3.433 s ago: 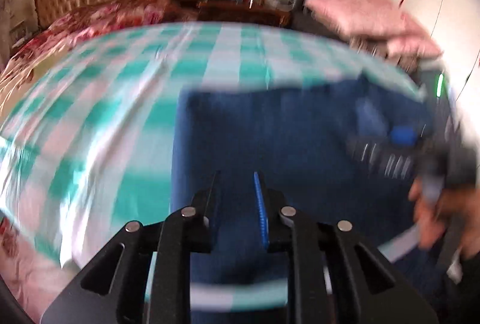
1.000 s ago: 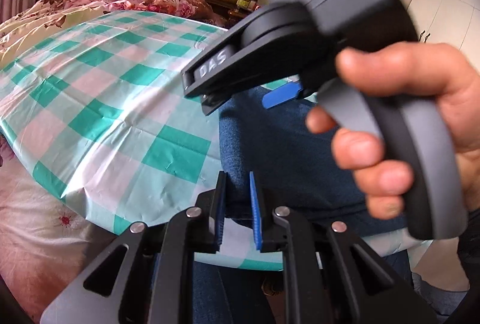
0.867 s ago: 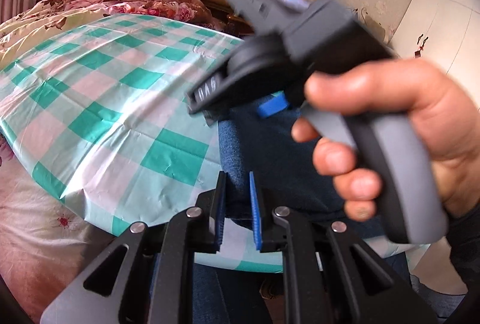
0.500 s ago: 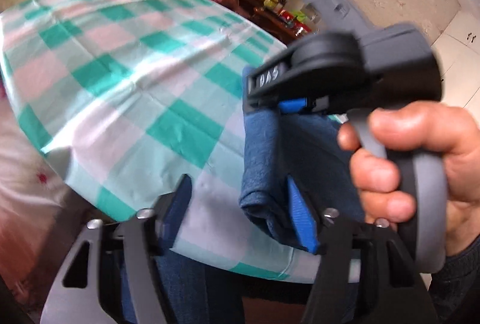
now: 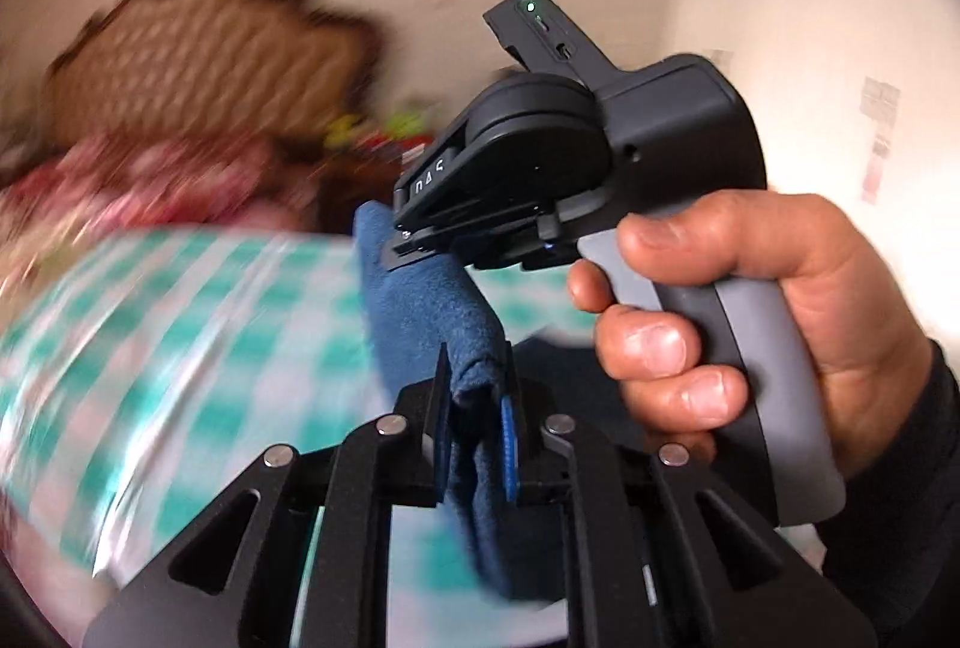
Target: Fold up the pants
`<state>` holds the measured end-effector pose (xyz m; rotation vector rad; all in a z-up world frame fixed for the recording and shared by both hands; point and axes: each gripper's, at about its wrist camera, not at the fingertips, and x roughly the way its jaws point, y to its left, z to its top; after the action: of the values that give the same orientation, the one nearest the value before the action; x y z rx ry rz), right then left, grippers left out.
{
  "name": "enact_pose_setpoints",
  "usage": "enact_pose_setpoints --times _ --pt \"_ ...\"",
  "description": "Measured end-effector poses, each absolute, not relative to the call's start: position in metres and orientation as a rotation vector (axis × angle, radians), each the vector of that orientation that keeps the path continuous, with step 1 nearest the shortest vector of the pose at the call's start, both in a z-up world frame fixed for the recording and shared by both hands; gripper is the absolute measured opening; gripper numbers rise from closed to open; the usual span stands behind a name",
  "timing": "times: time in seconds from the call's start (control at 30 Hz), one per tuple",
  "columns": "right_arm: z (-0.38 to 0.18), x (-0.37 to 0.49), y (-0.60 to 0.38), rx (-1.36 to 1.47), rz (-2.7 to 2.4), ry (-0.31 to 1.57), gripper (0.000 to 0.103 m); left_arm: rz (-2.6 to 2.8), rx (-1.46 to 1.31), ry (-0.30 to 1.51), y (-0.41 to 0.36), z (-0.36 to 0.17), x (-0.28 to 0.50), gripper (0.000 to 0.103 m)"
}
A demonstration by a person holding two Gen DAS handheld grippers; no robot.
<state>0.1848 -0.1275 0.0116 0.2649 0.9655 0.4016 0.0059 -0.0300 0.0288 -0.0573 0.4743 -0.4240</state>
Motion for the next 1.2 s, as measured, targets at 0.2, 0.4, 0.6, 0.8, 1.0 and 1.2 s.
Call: enact_pose_setpoints --times 0.2,0.4,0.6,0.8,1.0,1.2 --pt "0.01 0.142 -0.326 0.46 0.29 0.911 0.014 -0.615 0.134 0.423 -0.206 0.025 -0.01 0.012" --pt "-0.113 0.142 -0.429 0.593 0.238 1.082 0.027 -0.627 0.366 0.546 -0.324 -0.081 -0.021 0.012" --pt "-0.149 0.142 -0.449 0.644 0.27 1.071 0.067 -0.571 0.563 0.466 -0.352 -0.123 -0.043 0.018" --pt "-0.144 0.154 -0.443 0.556 0.272 1.067 0.073 -0.547 0.654 0.455 -0.366 -0.146 -0.056 0.031" --pt "-0.148 0.162 -0.433 0.399 0.245 1.142 0.013 -0.464 0.768 0.341 -0.372 -0.145 -0.069 0.011" --pt "-0.089 0.141 -0.471 0.38 0.278 1.017 0.012 -0.463 0.823 0.192 -0.404 -0.103 -0.08 0.01"
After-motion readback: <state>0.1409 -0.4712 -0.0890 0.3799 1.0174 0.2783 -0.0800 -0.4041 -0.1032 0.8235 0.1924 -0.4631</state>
